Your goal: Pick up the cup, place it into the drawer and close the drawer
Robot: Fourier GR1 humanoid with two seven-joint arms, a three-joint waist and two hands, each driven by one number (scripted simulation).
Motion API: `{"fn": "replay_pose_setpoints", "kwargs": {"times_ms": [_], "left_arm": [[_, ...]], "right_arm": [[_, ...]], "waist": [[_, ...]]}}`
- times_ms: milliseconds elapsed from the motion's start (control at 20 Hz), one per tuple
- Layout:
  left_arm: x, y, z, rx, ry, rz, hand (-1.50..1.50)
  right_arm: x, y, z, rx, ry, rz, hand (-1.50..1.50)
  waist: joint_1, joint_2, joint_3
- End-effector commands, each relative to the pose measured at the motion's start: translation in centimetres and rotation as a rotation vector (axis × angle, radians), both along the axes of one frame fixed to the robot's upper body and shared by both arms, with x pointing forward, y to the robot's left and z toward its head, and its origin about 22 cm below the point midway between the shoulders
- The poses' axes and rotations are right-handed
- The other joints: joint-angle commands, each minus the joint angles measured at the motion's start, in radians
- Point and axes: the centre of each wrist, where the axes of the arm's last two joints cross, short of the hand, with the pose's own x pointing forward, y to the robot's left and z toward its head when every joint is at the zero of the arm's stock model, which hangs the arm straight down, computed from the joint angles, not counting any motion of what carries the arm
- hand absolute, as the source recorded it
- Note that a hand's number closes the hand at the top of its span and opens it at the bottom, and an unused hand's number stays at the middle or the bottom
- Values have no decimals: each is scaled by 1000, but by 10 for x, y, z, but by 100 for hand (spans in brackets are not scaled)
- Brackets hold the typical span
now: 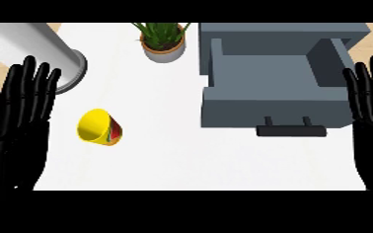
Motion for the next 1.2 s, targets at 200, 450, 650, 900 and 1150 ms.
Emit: {"fn": "replay_pose_setpoints", "kwargs": {"times_ms": [200, 450, 650, 900, 1150], "left_arm": [[14, 38, 9, 37, -16, -510, -150], [24, 86, -26, -129, 257, -567, -150], [47, 135, -29, -169, 286, -597, -150], [69, 135, -66, -113, 366, -563, -150], [82, 145, -105, -99, 432, -554, -150]], "right_arm": [[4, 11, -2, 17, -34, 72, -150], [10, 8, -10, -37, 141, 199, -150], [26, 20, -9, -49, 158, 224, -150], [40, 8, 1, -32, 149, 208, -150], [52, 16, -4, -45, 124, 223, -150]], "waist": [[-3, 9, -5], [-3, 11, -3], [-6, 9, -2], [-7, 6, -1], [-8, 7, -2]]}}
